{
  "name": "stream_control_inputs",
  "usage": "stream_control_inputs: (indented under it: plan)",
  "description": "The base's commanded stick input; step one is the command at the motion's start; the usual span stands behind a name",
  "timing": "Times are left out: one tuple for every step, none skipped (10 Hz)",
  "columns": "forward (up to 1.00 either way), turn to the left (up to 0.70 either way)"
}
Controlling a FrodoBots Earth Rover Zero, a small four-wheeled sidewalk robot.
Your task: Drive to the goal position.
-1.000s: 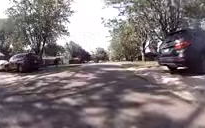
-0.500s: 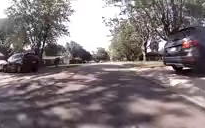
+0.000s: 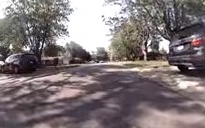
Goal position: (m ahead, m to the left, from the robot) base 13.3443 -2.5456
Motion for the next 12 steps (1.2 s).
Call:
stream_control_inputs:
  plan:
    - [0.69, 0.03]
    - [0.69, 0.03]
    - [0.69, 0.03]
    - [0.69, 0.03]
    - [0.69, 0.03]
    - [0.69, 0.03]
    - [0.69, 0.03]
    - [0.69, -0.05]
    - [0.69, -0.16]
    - [0.69, -0.24]
    - [0.69, -0.28]
    - [0.69, -0.33]
